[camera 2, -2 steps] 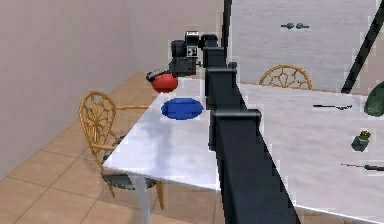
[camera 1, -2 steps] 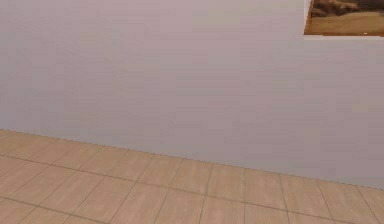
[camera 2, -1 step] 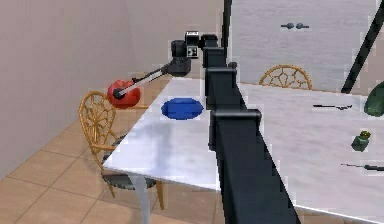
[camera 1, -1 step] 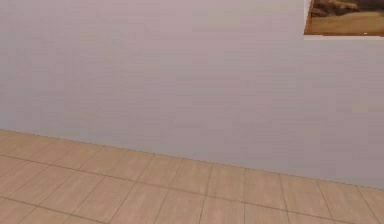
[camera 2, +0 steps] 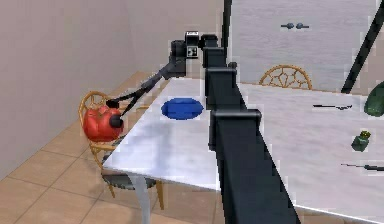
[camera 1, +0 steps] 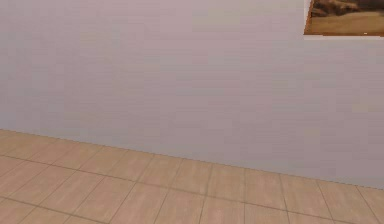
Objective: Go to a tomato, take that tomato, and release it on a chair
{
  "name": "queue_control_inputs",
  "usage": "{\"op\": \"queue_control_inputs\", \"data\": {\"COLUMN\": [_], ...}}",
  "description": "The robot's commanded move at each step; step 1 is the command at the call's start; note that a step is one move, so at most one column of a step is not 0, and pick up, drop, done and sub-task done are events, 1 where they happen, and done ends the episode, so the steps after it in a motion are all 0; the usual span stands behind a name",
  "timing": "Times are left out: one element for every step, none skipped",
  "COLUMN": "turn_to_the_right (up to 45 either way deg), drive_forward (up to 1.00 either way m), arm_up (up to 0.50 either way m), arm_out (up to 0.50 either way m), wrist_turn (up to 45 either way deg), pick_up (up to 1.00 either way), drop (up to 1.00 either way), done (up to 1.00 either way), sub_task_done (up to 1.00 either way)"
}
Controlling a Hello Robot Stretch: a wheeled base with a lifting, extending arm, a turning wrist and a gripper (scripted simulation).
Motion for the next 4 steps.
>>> {"op": "queue_control_inputs", "data": {"turn_to_the_right": [0.0, 0.0, 33.0, 0.0], "drive_forward": [0.0, 0.0, 0.0, 0.65], "arm_up": [0.0, 0.0, 0.0, 0.0], "arm_out": [0.0, -0.46, 0.0, 0.0], "wrist_turn": [-15.0, 0.0, 0.0, 0.0], "pick_up": [0.0, 0.0, 0.0, 0.0], "drop": [0.0, 0.0, 0.0, 0.0], "done": [0.0, 0.0, 0.0, 0.0], "sub_task_done": [0.0, 0.0, 0.0, 0.0]}}
